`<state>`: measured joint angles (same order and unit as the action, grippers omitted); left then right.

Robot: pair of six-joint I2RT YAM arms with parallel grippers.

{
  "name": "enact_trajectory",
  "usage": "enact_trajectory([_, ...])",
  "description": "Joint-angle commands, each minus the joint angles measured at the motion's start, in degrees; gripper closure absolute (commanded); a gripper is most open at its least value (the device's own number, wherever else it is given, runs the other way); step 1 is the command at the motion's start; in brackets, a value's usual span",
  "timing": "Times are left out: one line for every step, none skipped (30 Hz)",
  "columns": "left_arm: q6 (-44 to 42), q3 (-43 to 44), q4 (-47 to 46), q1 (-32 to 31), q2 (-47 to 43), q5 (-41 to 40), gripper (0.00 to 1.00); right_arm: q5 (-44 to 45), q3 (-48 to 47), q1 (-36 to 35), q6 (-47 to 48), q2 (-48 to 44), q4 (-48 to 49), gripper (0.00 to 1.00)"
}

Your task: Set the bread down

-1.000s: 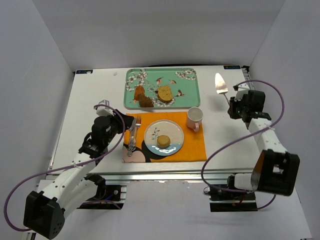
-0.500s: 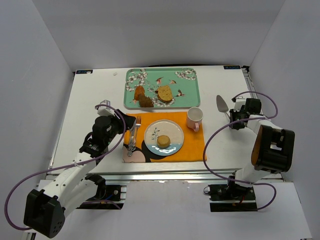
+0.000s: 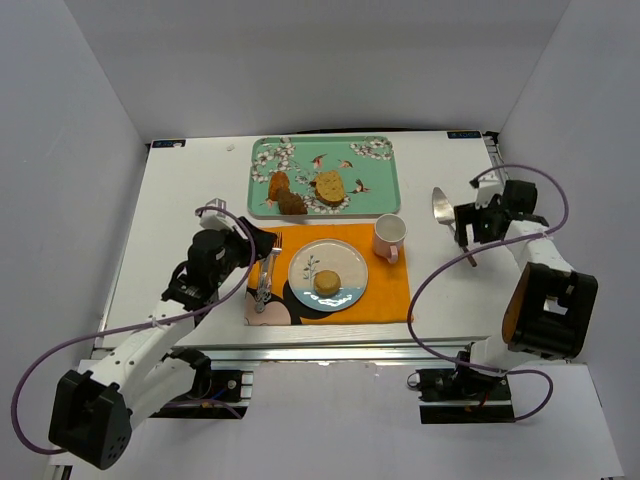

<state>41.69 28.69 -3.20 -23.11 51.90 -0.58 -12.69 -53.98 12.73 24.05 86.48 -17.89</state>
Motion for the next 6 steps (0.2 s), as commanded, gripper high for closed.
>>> enact_trajectory([-1.5,2.4,-2.4,-0.4,1.1,5.5,0.28,-1.8,-7.6,-0.5,-0.9,-5.3,-1.4,0.11])
enact_trajectory([-1.7,2.5,-4.1,-0.4,1.5,8.4,0.26,-1.3,-10.2,-0.9,-1.6,-5.6,-1.6,0.11])
enact_trajectory([-2.0,2.9,-4.6,-0.7,2.1,9.7,0.23,-1.0,-11.3,-1.2,-2.5,-6.0,-1.4,0.11])
enact_trajectory([-2.3,3.4,-4.6,-0.9,3.4,10.7,0.23,-1.5,-12.2,-1.6,-3.3,-6.7,-0.7,0.11])
enact_trajectory([-2.9,4.2,-4.1,-1.3,4.3,11.6,0.22,-2.3,-13.0,-1.7,-4.0,-6.8,-0.6,0.10])
enact_trajectory([-4.0,5.7,-3.6,-2.5,5.2,12.5,0.22,-4.9,-14.5,-1.7,-5.4,-7.0,-0.6,0.10])
